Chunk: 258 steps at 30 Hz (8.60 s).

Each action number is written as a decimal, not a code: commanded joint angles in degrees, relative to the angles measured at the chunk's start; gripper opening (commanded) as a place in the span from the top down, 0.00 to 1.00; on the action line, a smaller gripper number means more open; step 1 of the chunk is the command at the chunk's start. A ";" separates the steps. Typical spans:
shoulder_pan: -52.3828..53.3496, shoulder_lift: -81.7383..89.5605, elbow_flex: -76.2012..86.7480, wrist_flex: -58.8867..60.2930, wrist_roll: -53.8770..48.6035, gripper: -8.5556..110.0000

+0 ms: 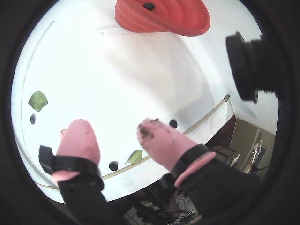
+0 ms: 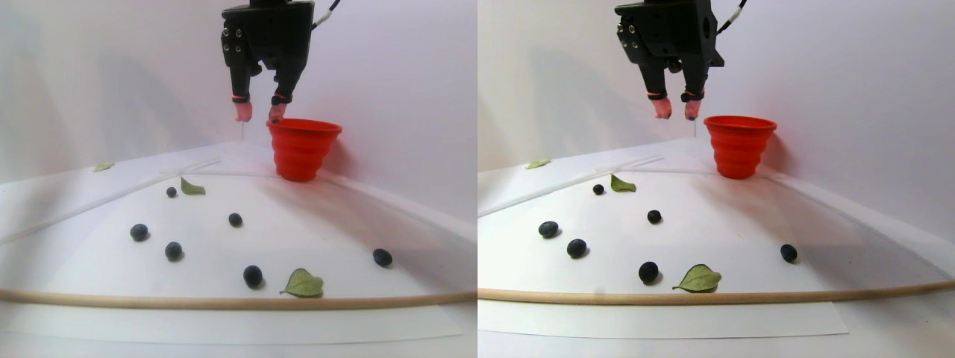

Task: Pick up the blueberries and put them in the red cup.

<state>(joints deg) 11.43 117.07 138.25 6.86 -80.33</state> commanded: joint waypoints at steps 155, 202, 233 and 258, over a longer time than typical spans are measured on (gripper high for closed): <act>-5.27 -39.81 -8.53 -25.14 6.77 0.84; -1.41 -11.07 -11.78 -5.98 -2.72 0.84; 1.58 -1.93 -16.44 -2.90 -9.23 0.84; 7.47 -7.47 -24.52 -4.57 -13.10 0.84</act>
<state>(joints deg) 15.91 108.19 119.36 3.60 -92.90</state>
